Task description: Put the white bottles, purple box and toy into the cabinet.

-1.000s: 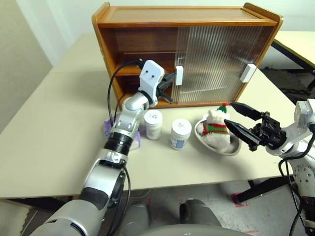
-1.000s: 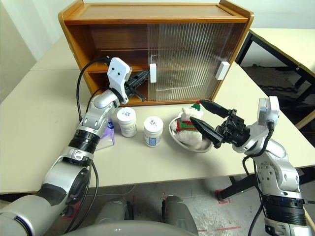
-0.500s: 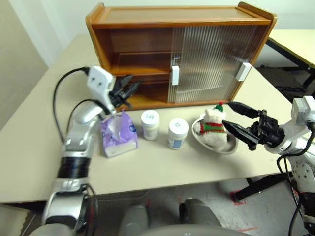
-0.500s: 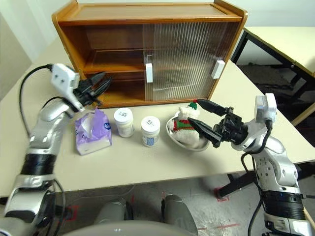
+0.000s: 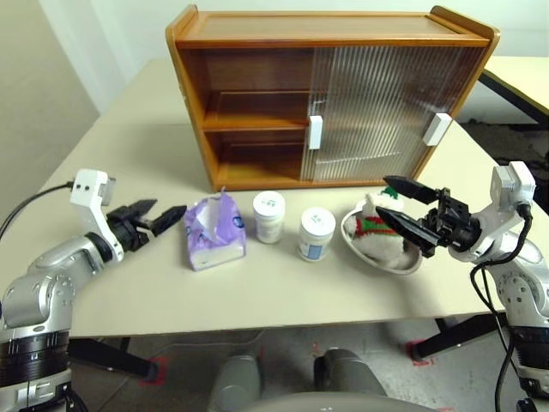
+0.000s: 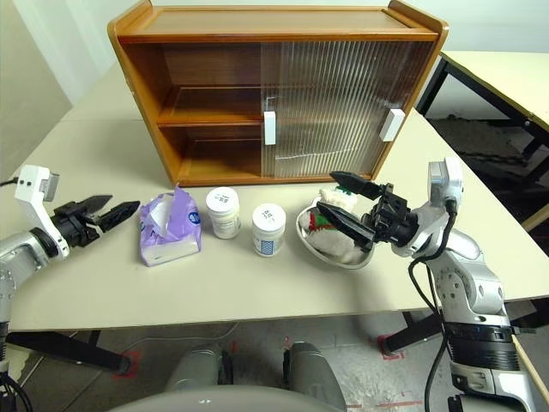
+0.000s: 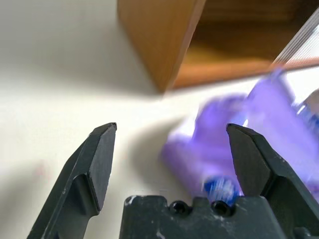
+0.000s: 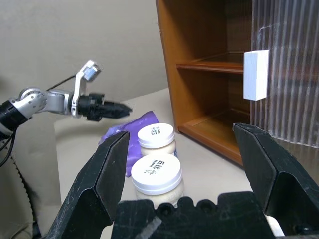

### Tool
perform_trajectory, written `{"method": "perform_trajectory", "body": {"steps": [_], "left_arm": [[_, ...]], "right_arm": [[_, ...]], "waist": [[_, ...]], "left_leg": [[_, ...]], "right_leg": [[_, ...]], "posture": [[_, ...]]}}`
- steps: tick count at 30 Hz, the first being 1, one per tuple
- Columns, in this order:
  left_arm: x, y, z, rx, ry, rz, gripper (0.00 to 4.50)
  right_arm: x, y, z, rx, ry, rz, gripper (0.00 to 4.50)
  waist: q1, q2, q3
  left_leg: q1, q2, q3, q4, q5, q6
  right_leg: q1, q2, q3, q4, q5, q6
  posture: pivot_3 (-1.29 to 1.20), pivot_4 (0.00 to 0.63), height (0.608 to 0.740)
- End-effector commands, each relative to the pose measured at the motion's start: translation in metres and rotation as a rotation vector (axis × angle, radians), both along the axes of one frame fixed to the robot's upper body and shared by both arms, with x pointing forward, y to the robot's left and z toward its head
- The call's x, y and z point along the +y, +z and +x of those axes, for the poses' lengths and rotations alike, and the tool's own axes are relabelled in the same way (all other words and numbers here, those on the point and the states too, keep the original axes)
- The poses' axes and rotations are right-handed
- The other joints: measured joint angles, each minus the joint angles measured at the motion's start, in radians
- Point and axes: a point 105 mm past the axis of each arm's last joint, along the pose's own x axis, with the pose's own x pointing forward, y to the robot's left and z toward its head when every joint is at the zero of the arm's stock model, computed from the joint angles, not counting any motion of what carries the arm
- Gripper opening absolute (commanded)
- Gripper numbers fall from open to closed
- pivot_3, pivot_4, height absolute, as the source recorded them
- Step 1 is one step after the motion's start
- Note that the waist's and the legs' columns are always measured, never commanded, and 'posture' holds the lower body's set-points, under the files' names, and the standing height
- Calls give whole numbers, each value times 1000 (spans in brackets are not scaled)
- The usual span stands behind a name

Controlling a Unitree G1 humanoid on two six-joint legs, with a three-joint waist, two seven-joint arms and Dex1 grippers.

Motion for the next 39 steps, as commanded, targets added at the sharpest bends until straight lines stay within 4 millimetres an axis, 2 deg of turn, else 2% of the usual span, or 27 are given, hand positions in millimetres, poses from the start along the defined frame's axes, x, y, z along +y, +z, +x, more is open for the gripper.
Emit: {"method": "perform_trajectory", "body": {"steps": [1, 9, 12, 13, 15, 19, 22, 25, 30, 33, 36, 39], "left_arm": [[-11, -14, -9, 147, -7, -102, 4480], [-43, -32, -8, 296, 0, -297, 4480], [-50, -42, -11, 369, 2, -297, 4480], [-51, -45, -11, 382, 11, -291, 4319], [-50, -47, -10, 394, 34, -297, 3891], [-46, -48, -11, 401, 53, -300, 2325], [-39, -41, -7, 352, 76, -319, 1091], [-33, -28, -2, 293, 94, -363, 180], [-25, 21, 12, 76, 89, -497, 150], [-31, 50, 17, -11, 43, -578, 150], [-47, 68, 19, -43, -24, -609, 150], [-61, 73, 20, -38, -66, -603, 150]], "right_arm": [[7, 4, -2, -8, 10, -6, 4500], [10, 2, -5, 0, 5, -8, 4500], [10, 2, -4, -2, 2, -7, 4500], [10, 2, -4, -3, 2, -7, 4500], [10, 2, -3, -6, 0, -8, 4500], [10, 3, -3, -9, -1, -8, 4500], [10, 3, -2, -11, -2, -6, 4500], [10, 2, -1, -11, 0, -9, 4500], [7, 2, 0, -11, 2, -14, 4500], [5, 1, 1, -11, 6, -21, 4500], [3, 2, 2, -11, 11, -27, 4500], [2, 3, 2, -18, 12, -30, 4500]], "waist": [[-3, 0, 1], [-5, -2, 2], [-6, -2, 2], [-7, -2, 2], [-7, -1, 3], [-8, -2, 2], [-8, -2, 2], [-8, -2, 3], [-8, -5, 5], [-6, -6, 5], [-5, -6, 5], [-5, -6, 5]], "left_leg": [[0, 0, 0, 0, 0, 0], [0, 0, -1, -1, -2, -3], [0, 0, -2, -1, -2, -3], [0, 0, -2, -1, -2, -3], [0, -1, -2, -1, -2, -4], [0, -1, -2, -1, -2, -4], [0, -1, -2, -1, -2, -4], [0, -1, -2, -1, -2, -4], [0, 0, -4, -1, -2, -4], [-1, -1, -4, -1, -2, -4], [-1, -1, -4, -1, -2, -4], [-1, -1, -4, -1, -3, -5]], "right_leg": [[0, 0, 0, 0, 0, 0], [0, 0, 0, 1, -2, 1], [0, 1, -1, 2, -2, 1], [0, 1, 0, 2, -2, 1], [0, 1, 0, 2, -2, 1], [0, 1, 0, 2, -2, 1], [0, 1, 0, 2, -3, 0], [0, 1, 0, 2, -3, 0], [0, 1, -2, 2, -3, -1], [0, 1, -2, 2, -3, -1], [0, 1, -2, 1, -3, 0], [1, 1, -2, 1, -3, 0]], "posture": [[112, 0, 740], [104, 0, 740], [101, 0, 740], [101, 0, 740], [102, 0, 740], [103, 0, 740], [107, 0, 740], [111, 0, 740], [116, 0, 740], [124, 0, 740], [130, 0, 740], [129, 0, 740]]}}
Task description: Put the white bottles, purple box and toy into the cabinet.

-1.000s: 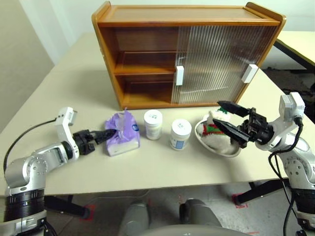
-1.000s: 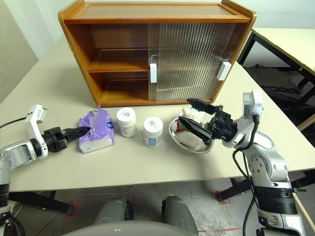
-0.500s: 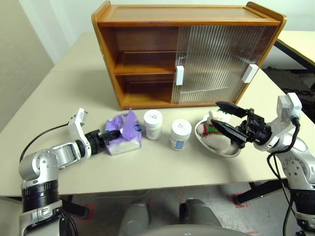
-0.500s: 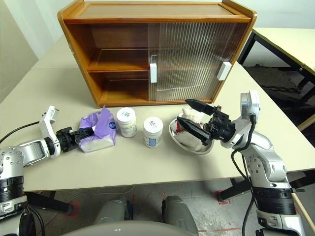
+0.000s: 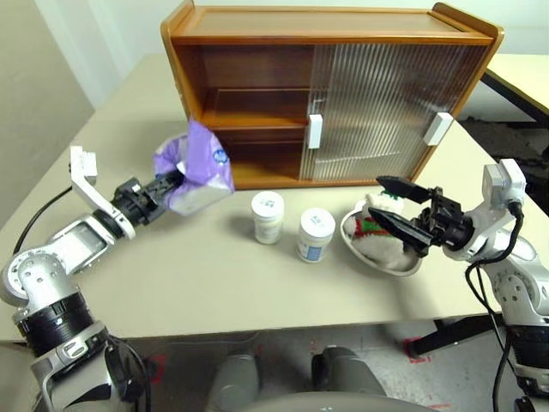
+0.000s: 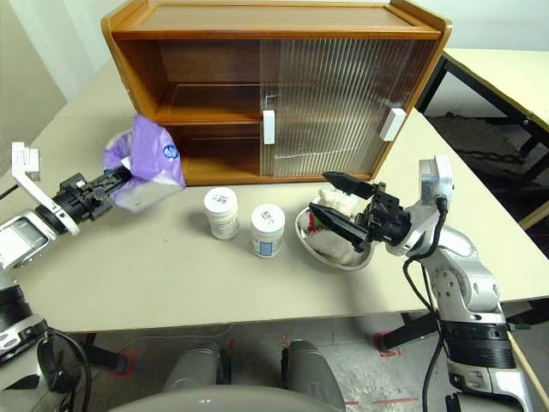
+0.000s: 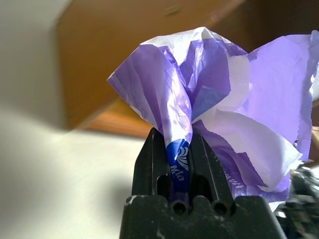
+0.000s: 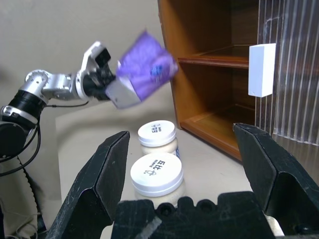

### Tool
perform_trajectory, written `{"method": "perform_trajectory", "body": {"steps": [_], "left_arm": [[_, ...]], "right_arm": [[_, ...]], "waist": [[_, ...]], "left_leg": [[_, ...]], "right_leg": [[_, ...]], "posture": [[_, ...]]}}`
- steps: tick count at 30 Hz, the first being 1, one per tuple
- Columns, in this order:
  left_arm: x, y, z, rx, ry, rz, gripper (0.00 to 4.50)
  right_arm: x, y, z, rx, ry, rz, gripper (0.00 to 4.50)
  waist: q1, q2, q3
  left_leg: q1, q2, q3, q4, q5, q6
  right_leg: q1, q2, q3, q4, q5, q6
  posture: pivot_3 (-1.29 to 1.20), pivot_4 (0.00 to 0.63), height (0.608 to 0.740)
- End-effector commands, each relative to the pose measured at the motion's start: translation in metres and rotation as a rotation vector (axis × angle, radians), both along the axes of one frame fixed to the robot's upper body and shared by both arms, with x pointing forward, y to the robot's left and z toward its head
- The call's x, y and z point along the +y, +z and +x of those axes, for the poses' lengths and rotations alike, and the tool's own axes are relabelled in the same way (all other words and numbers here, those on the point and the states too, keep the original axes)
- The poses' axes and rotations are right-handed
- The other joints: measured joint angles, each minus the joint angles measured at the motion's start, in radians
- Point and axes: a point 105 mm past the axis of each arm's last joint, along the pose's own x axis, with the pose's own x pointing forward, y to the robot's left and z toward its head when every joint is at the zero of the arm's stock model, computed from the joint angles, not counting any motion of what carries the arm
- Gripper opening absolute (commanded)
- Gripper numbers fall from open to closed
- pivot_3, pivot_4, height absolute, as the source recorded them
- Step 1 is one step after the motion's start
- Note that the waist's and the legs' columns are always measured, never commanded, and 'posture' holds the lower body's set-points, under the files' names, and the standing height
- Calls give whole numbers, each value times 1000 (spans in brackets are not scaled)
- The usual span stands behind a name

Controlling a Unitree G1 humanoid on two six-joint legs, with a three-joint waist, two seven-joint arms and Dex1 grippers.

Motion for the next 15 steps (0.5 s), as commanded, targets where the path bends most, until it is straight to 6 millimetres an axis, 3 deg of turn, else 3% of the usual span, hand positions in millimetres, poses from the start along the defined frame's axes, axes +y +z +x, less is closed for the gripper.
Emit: {"method": "perform_trajectory", "body": {"steps": [1, 6, 15], "left_arm": [[-19, 5, -1, 0, -60, 13, 150], [-44, 11, 3, -11, -106, 11, 150], [-66, 24, 24, -37, -25, -13, 150]], "right_arm": [[-5, 3, 1, -24, -9, -17, 4500], [-6, 10, 0, -44, -16, 14, 4500], [-7, 24, -2, -115, -53, 87, 4500]], "waist": [[0, 0, 0], [0, -1, 1], [0, -1, 1]], "left_leg": [[0, 0, 0, 0, 0, 0], [0, 0, -1, 0, 0, -1], [0, -1, -2, 0, 0, -1]], "right_leg": [[0, 0, 0, 0, 0, 0], [0, 1, 0, 0, 0, 0], [1, 2, 1, 0, 0, 0]], "posture": [[126, 0, 740], [123, 0, 740], [120, 0, 740]]}}
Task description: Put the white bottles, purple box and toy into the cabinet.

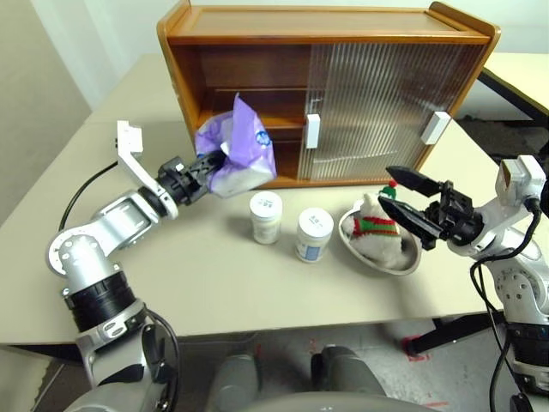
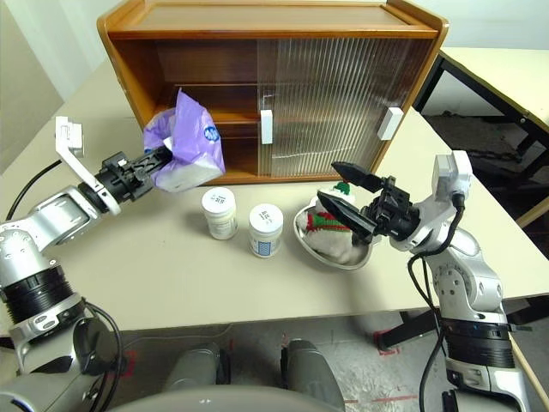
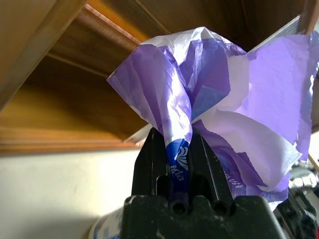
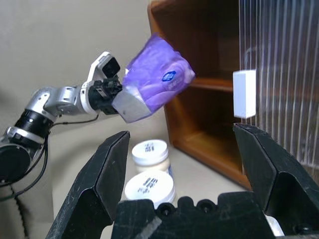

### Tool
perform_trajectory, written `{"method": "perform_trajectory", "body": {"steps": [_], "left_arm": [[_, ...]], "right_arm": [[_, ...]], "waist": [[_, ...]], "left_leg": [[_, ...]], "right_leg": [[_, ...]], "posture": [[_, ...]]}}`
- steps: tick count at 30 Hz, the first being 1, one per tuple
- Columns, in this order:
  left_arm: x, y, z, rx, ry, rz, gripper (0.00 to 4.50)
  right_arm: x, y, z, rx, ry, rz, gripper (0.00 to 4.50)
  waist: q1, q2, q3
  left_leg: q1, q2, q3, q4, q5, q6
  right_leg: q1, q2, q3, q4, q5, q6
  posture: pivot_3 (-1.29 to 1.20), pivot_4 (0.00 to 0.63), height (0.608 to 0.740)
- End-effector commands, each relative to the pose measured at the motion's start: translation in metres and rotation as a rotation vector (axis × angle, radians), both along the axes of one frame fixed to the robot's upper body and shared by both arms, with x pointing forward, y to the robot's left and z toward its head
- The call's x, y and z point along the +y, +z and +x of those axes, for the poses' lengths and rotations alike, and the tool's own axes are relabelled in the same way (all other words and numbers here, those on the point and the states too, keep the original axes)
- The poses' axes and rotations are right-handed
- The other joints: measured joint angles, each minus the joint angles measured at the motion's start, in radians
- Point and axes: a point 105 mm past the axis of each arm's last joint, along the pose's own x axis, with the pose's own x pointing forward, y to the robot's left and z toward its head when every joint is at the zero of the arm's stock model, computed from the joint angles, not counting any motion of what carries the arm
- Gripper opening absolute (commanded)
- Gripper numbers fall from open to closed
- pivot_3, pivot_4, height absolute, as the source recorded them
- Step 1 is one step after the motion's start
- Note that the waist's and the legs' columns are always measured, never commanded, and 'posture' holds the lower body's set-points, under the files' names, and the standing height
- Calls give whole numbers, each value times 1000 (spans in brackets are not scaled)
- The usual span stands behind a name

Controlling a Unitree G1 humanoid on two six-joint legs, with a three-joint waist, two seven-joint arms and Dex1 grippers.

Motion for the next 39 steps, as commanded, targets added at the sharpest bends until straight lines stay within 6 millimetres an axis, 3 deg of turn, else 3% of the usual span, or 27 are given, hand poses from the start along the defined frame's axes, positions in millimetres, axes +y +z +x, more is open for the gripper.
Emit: {"method": "perform_trajectory", "body": {"steps": [1, 15, 24, 39], "left_arm": [[-8, 8, 5, -19, 20, 18, 150], [-30, 39, 24, -62, 143, -49, 150], [-55, 42, 43, -37, 188, -30, 150], [-58, 39, 87, 1, 357, -24, 150]], "right_arm": [[-1, 8, -2, -54, -17, 1, 4500], [4, 5, -4, -94, -39, 10, 4500], [7, 6, -2, -140, -61, -7, 4500], [8, 2, -3, -129, -79, -10, 4500]], "waist": [[0, 0, 0], [2, 0, 0], [3, -1, 0], [2, -3, 2]], "left_leg": [[0, 0, 0, 0, 0, 0], [-1, -2, -1, 0, 0, 0], [-2, -9, -3, 0, 0, 0], [-3, -12, -4, 0, 0, 0]], "right_leg": [[0, 0, 0, 0, 0, 0], [0, 0, 2, 0, 0, 0], [0, 0, 2, 0, 0, 1], [0, 0, 3, -1, -1, 4]], "posture": [[121, 0, 740], [125, 0, 740], [121, 0, 740], [100, 0, 740]]}}
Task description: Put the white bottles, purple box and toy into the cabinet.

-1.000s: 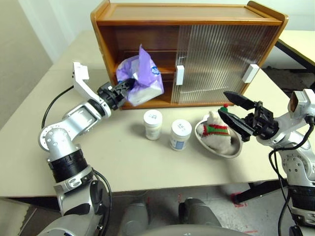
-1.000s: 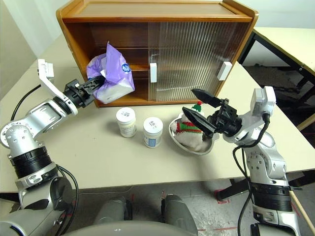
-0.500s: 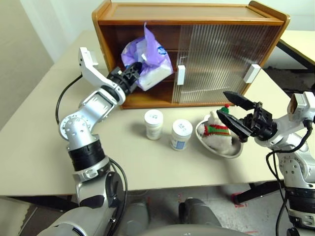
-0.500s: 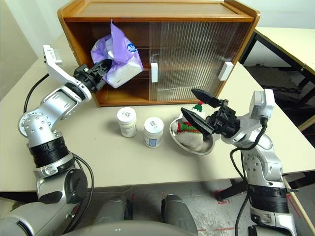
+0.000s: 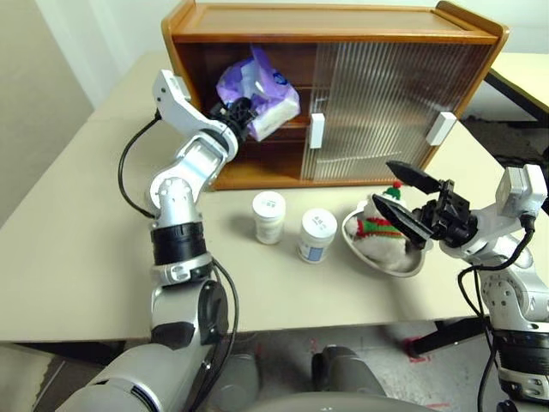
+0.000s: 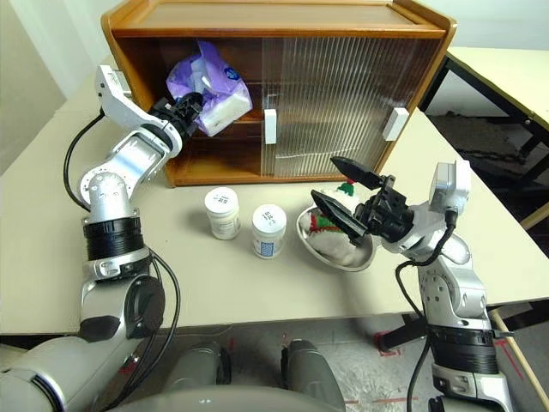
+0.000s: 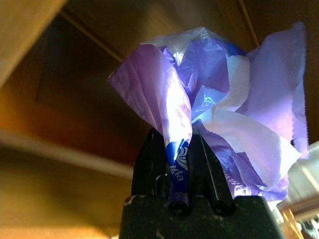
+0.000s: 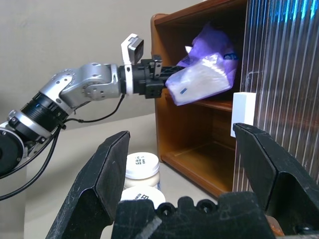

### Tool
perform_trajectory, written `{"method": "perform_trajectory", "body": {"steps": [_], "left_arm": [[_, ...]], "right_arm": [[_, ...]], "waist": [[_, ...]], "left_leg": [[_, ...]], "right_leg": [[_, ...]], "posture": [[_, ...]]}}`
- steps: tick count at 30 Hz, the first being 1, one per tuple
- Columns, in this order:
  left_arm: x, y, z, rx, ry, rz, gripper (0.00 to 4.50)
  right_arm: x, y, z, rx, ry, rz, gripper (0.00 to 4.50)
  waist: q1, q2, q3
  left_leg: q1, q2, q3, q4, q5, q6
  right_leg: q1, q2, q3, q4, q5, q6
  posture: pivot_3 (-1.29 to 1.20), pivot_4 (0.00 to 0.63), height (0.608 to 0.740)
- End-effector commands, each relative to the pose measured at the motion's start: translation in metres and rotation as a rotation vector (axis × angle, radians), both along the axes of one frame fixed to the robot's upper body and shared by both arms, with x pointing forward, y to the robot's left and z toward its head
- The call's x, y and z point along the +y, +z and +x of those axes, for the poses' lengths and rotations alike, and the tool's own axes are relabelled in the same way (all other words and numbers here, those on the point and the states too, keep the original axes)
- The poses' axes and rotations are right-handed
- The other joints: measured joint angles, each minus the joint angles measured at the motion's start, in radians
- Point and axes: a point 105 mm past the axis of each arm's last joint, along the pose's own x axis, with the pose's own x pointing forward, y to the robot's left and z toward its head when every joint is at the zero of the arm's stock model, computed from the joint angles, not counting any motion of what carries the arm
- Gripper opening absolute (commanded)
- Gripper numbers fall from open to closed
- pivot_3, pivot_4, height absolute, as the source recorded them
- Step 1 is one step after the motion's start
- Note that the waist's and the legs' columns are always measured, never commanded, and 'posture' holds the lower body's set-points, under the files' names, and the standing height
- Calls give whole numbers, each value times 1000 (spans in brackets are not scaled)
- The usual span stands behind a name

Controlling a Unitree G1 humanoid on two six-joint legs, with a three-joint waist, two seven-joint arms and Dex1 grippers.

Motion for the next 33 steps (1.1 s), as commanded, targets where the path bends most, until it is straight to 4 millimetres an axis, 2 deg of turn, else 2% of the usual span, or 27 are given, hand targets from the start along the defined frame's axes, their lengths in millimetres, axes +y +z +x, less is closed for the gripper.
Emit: {"method": "perform_trajectory", "body": {"steps": [1, 9, 14, 20, 21, 26, 33], "left_arm": [[-8, 1, 12, 14, 17, -4, 150], [-12, 2, 30, 37, 74, 26, 150], [-14, 8, 30, 18, 72, 26, 1825], [-10, 9, 20, 5, 75, 21, 4206], [-8, 8, 18, 4, 76, 22, 4469], [0, 4, 5, 4, 67, 57, 4469], [13, -7, -17, -23, 15, 252, 4469]], "right_arm": [[2, 2, -1, -18, -3, -6, 4500], [0, 3, -2, -20, -16, -7, 4500], [-5, 1, -3, -17, -22, -10, 4500], [-2, -2, -3, -13, -9, -16, 4500], [-1, -2, -2, -13, -6, -17, 4500], [-1, -2, -1, -12, 2, -22, 4500], [-5, -5, -1, -7, 3, -28, 4500]], "waist": [[0, 0, 0], [-1, -1, 1], [-3, -1, 1], [-3, -1, 1], [-3, -1, 1], [-5, -1, 1], [-3, -1, 1]], "left_leg": [[0, 0, 0, 0, 0, 0], [-1, 0, -1, 0, 0, 0], [-1, -1, -1, 1, 0, 0], [-1, -1, -1, 1, 1, 0], [-1, -1, -1, 1, 1, 0], [-1, 0, -1, 1, 1, 0], [-1, 0, -1, 0, 0, 0]], "right_leg": [[0, 0, 0, 0, 0, 0], [0, 0, 0, 0, 0, 2], [0, 0, 0, 0, 2, 4], [0, 0, 0, 0, 2, 4], [0, 0, 0, 0, 2, 4], [-1, 0, 1, 0, 2, 4], [-2, 0, 1, 0, 4, 1]], "posture": [[98, 0, 740], [77, 0, 740], [74, 0, 740], [83, 0, 740], [85, 0, 740], [94, 0, 740], [102, 0, 740]]}}
